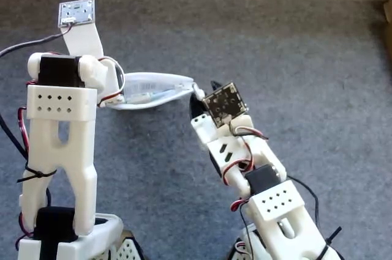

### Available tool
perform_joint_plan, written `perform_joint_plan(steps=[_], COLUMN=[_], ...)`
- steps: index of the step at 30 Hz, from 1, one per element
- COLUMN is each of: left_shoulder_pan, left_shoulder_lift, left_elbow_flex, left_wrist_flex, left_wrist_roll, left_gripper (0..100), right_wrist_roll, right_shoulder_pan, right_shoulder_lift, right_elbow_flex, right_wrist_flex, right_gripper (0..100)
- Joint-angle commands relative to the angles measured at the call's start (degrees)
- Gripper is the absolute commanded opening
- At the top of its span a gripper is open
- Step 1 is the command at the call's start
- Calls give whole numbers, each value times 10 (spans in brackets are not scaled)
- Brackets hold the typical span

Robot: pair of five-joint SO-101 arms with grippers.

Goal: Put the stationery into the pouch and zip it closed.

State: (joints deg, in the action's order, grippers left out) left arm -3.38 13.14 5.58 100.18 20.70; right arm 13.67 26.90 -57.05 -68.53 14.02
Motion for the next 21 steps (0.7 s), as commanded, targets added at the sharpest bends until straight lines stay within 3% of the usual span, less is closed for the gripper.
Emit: perform_joint_plan(steps=[1,6,11,21], left_shoulder_pan=[2,2,2,2], left_shoulder_lift=[-7,-7,-7,-7], left_elbow_flex=[-8,-9,-9,-32], left_wrist_flex=[-1,-1,-1,-6], left_wrist_roll=[-4,-4,-4,-4], left_gripper=[8,8,8,8], right_wrist_roll=[9,9,9,7], right_shoulder_pan=[-7,-3,-3,15], right_shoulder_lift=[-20,-20,-20,-20], right_elbow_flex=[5,4,10,10], right_wrist_flex=[-11,-1,85,85], right_gripper=[164,166,167,187])
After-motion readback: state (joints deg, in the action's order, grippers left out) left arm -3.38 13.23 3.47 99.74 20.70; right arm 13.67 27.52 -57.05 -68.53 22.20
